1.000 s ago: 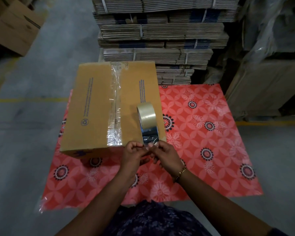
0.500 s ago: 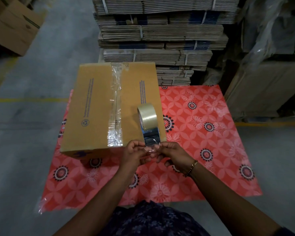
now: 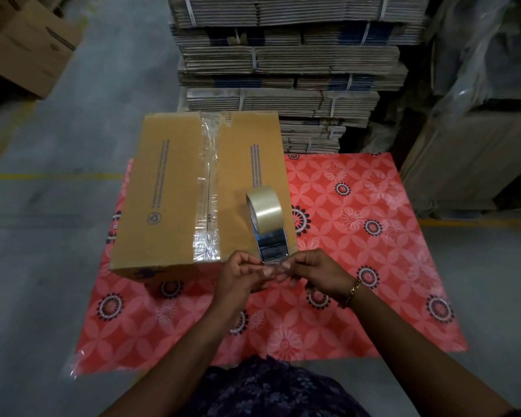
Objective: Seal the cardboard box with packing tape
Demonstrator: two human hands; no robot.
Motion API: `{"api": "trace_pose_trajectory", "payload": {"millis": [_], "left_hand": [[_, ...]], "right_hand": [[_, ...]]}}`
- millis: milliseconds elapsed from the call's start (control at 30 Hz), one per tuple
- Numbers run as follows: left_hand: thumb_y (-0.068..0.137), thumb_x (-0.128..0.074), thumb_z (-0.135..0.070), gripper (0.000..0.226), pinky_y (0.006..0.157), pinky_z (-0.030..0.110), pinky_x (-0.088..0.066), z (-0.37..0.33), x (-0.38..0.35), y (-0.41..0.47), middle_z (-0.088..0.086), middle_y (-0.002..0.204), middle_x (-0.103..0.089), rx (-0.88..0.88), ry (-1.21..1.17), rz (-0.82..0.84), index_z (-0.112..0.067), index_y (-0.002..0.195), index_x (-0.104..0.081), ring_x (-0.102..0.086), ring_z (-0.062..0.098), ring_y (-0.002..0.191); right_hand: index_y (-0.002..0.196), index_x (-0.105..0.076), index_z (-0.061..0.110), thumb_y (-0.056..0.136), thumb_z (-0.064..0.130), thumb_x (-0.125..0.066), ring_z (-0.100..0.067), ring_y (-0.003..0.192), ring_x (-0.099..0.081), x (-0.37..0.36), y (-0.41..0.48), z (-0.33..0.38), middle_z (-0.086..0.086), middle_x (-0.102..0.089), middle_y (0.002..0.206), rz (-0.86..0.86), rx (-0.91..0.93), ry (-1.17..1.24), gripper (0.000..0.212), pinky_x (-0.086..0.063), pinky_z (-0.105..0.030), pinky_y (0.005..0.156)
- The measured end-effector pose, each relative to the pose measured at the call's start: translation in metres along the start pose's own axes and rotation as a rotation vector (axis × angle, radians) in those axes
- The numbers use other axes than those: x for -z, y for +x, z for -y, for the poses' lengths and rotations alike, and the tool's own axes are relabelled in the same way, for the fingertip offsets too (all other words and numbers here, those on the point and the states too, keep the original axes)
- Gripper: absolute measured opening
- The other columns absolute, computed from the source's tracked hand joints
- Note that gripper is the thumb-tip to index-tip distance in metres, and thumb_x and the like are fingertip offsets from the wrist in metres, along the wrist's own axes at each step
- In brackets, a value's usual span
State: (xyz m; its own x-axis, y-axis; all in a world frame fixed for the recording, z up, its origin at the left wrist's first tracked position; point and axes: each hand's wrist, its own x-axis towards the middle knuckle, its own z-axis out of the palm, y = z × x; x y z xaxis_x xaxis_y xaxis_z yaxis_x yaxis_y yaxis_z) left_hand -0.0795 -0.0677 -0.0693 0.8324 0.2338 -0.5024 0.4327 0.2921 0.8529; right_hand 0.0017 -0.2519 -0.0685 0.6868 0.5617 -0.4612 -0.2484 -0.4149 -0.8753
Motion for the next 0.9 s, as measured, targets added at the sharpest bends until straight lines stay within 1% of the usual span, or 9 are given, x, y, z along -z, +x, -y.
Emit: {"api": "trace_pose_trajectory", "payload": {"millis": [100, 200, 367, 433, 567, 667, 767, 833, 900], "left_hand": [[0.084, -0.071, 0.006, 0.023, 0.057, 0.025, -0.058, 0.004, 0.002, 0.002, 0.015, 0.083, -0.073, -0.006, 0.023, 0.001, -0.007, 0.093, -0.054, -0.075, 0.019, 0.071], [0.088, -0.067, 0.007, 0.02, 0.057, 0.027, -0.058, 0.01, 0.001, 0.004, 0.013, 0.082, -0.073, -0.044, 0.082, -0.024, -0.008, 0.091, -0.053, -0.075, 0.019, 0.071], [0.089, -0.068, 0.0, 0.016, 0.065, 0.04, -0.058, 0.02, 0.011, 0.001, 0.01, 0.083, -0.074, -0.071, 0.24, -0.052, -0.012, 0.092, -0.057, -0.073, 0.024, 0.078], [0.09, -0.067, -0.005, 0.011, 0.069, 0.046, -0.058, 0.017, 0.017, -0.003, 0.013, 0.089, -0.074, -0.074, 0.279, -0.058, -0.014, 0.092, -0.06, -0.073, 0.03, 0.082], [0.092, -0.067, -0.013, 0.002, 0.072, 0.035, -0.055, -0.003, 0.026, -0.006, 0.014, 0.094, -0.075, -0.142, 0.222, -0.095, -0.013, 0.09, -0.066, -0.071, 0.031, 0.087], [0.096, -0.062, -0.026, 0.013, 0.085, 0.034, -0.053, -0.026, 0.021, -0.006, 0.007, 0.105, -0.076, -0.194, 0.144, -0.062, -0.017, 0.101, -0.07, -0.071, 0.024, 0.102], [0.101, -0.048, -0.041, 0.033, 0.094, 0.026, -0.048, -0.051, 0.003, -0.003, -0.015, 0.123, -0.068, -0.186, 0.081, 0.056, -0.028, 0.127, -0.062, -0.063, -0.001, 0.113], [0.099, -0.042, -0.045, 0.043, 0.1, 0.031, -0.049, -0.058, -0.009, 0.003, -0.009, 0.131, -0.067, -0.155, 0.002, 0.119, -0.028, 0.136, -0.056, -0.063, 0.007, 0.12], [0.1, -0.042, -0.047, 0.05, 0.104, 0.044, -0.052, -0.058, -0.018, 0.007, 0.004, 0.135, -0.067, -0.108, -0.062, 0.15, -0.024, 0.142, -0.054, -0.064, 0.022, 0.123]], "right_hand": [[0.098, -0.073, 0.007, 0.1, 0.016, -0.057, -0.008, 0.063, -0.065, -0.001, 0.001, -0.004, 0.003, -0.079, 0.084, -0.009, 0.009, -0.039, 0.018, -0.044, -0.017, 0.045], [0.096, -0.074, 0.008, 0.099, 0.014, -0.059, -0.012, 0.059, -0.065, -0.008, 0.002, -0.008, -0.004, -0.078, 0.08, -0.114, 0.04, -0.063, 0.016, -0.05, -0.019, 0.054], [0.079, -0.076, 0.014, 0.096, 0.025, -0.065, -0.005, 0.053, -0.063, -0.016, -0.001, -0.018, -0.001, -0.077, 0.07, -0.291, 0.073, -0.177, 0.023, -0.051, -0.024, 0.057], [0.082, -0.077, 0.015, 0.093, 0.018, -0.067, -0.01, 0.058, -0.066, -0.01, -0.004, -0.024, 0.0, -0.078, 0.073, -0.313, 0.071, -0.275, 0.015, -0.052, -0.028, 0.059], [0.09, -0.075, 0.022, 0.087, 0.014, -0.065, -0.015, 0.07, -0.07, 0.007, -0.013, -0.024, 0.005, -0.075, 0.078, -0.399, 0.072, -0.563, 0.013, -0.057, -0.036, 0.068], [0.1, -0.072, 0.026, 0.091, 0.03, -0.065, -0.015, 0.081, -0.072, 0.015, -0.013, 0.0, 0.006, -0.075, 0.086, -0.564, 0.106, -0.233, 0.012, -0.058, -0.036, 0.071], [0.124, -0.063, 0.025, 0.099, 0.034, -0.055, -0.015, 0.111, -0.065, 0.01, 0.002, 0.041, 0.002, -0.069, 0.119, -0.436, 0.055, 0.171, 0.028, -0.052, -0.032, 0.082], [0.131, -0.057, 0.027, 0.103, 0.036, -0.045, -0.009, 0.12, -0.058, -0.001, 0.011, 0.065, 0.006, -0.062, 0.129, -0.322, 0.032, 0.24, 0.031, -0.047, -0.027, 0.088], [0.12, -0.059, 0.032, 0.105, 0.035, -0.039, 0.001, 0.113, -0.059, -0.015, 0.016, 0.078, 0.01, -0.063, 0.124, -0.258, 0.056, 0.219, 0.025, -0.046, -0.02, 0.087]]}}
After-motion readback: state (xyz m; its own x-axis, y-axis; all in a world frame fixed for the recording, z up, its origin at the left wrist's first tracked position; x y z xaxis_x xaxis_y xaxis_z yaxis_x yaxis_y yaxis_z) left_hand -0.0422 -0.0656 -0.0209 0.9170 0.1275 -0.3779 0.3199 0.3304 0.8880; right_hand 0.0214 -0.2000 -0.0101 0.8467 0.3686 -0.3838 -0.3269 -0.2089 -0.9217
